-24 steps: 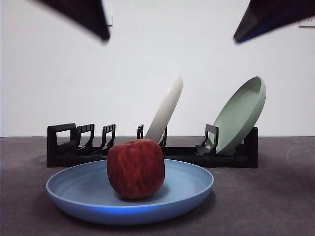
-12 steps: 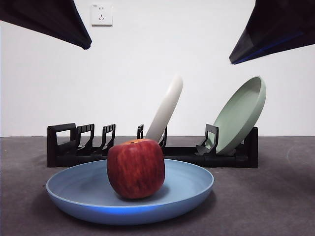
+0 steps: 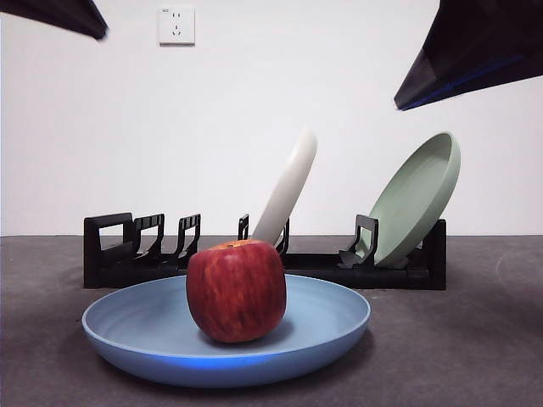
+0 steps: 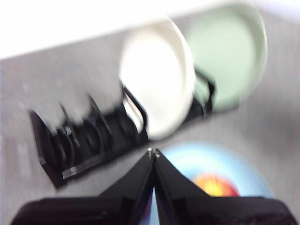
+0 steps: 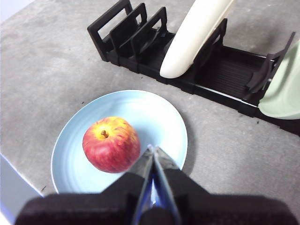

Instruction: Take the blue plate from the plate rack,put the plate on the table,take the apple from the table,put the apple in the plate

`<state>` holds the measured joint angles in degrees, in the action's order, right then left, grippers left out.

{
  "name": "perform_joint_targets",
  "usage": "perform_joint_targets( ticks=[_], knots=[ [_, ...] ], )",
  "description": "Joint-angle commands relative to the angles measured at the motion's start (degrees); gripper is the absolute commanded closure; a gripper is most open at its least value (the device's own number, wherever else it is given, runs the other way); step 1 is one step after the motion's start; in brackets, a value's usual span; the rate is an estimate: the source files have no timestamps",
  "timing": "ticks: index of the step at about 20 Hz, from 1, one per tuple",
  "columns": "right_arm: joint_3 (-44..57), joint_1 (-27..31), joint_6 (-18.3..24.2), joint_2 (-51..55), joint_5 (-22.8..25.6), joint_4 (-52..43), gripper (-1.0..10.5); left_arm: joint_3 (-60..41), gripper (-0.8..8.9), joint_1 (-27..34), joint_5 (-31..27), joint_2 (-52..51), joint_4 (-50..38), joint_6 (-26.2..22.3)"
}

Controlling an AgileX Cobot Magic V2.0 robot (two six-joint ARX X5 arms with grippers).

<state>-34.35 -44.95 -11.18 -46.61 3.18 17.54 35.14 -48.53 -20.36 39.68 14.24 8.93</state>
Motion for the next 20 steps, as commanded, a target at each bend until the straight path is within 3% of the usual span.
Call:
perform_joint_targets(
  ticks=[1,5,10,14,20],
  knots=[
    [0.68,-0.07,-0.55,0.24,0.20,-0.37,9.5,-5.86,8.15,8.74,7.37,-5.22,-4.92,-1.70],
    [0.68,-0.07,-0.55,0.24,0.20,-0.37,9.5,-19.28,8.15,22.60,16.17,-19.34,-11.67,-1.75],
    [0.68,-0.07,-0.55,0.24,0.20,-0.37,9.5,-30.42,8.15,33.92,17.97,-33.97,-11.54,-1.68],
    [0.68,-0.07,-0.55,0.24,0.20,-0.37,9.5,-33.83,8.15,38.73,19.17,-37.46,-9.99,-2.19],
    [0.68,-0.07,-0.55,0.24,0.20,-0.35,9.5,-34.05,8.15,41.44,19.30,-39.60,-1.09,-3.17]
  ],
)
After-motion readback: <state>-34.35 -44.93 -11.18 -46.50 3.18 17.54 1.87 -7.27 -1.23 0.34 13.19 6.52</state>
